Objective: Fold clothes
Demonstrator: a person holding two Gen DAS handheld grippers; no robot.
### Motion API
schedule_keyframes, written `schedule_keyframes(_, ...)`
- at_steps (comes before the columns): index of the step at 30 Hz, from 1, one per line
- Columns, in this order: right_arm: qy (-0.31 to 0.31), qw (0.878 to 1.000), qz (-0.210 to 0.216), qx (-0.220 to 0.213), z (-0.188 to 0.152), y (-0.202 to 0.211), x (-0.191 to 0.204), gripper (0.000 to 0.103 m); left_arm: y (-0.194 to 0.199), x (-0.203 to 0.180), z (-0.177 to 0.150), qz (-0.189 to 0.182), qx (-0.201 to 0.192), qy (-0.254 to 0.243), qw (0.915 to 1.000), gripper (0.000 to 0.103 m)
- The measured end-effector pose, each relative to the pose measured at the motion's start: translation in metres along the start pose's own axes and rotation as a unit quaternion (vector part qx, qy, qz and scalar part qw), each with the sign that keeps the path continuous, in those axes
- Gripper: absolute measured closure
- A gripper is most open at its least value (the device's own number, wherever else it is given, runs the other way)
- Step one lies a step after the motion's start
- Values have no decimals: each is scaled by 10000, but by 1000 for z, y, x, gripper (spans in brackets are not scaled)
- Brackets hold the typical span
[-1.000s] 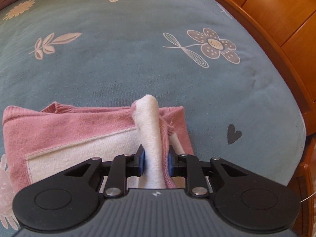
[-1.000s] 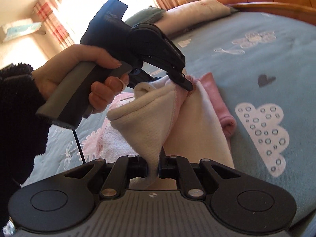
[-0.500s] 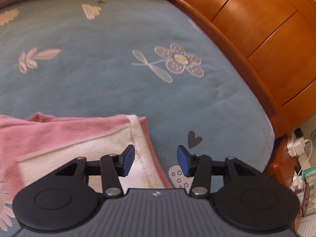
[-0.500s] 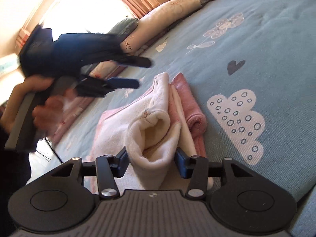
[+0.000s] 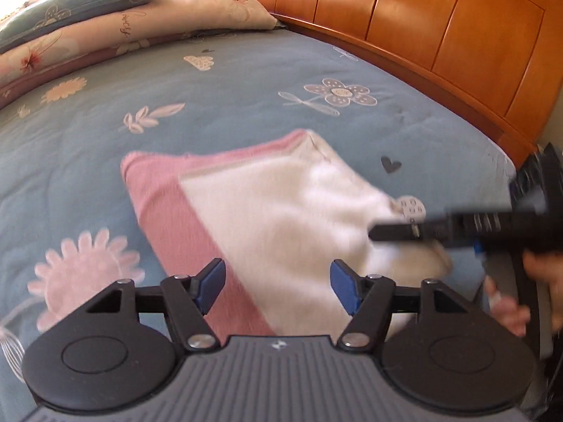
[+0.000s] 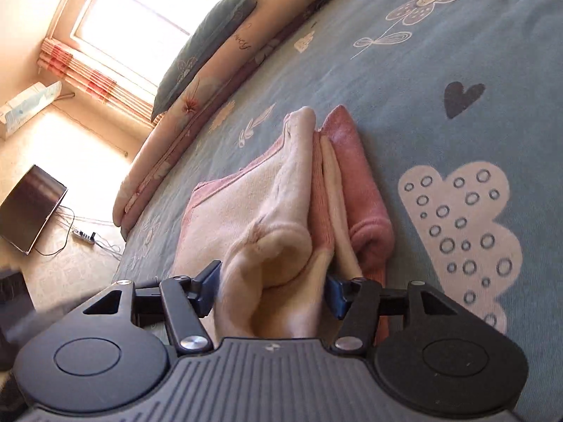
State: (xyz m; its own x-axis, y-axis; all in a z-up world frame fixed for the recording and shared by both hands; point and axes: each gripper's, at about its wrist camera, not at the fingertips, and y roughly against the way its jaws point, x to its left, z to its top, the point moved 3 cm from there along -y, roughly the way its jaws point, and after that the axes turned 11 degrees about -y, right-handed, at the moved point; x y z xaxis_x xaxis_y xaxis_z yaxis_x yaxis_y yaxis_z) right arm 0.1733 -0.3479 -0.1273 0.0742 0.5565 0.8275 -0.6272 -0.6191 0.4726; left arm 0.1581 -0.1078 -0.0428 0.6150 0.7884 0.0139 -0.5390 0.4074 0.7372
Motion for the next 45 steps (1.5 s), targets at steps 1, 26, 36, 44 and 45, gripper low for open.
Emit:
schedule_keyframes(1, -14, 10000, 25, 67, 4, -2, 0, 38, 0, -5, -8, -100, -34, -36, 9999, 37)
schedule_keyframes(26, 563, 9918, -1121, 230, 38, -3, 2, 65, -18, -35, -34, -327, 323, -752, 9961, 26)
schedule_keyframes(36, 1736, 9767, -1259, -84, 10, 58, 54, 56, 7, -51, -38, 65, -44, -1738, 9848, 26)
schedule_keyframes(44, 1858, 9712, -1480, 199, -23, 55, 46, 56, 8, -89, -78, 1176, -7, -3947, 9113, 26)
schedule_keyframes(45, 1880, 9706, -1486, 197, -26, 56, 45, 56, 7, -87, -80, 1298, -15, -3963, 9089, 26)
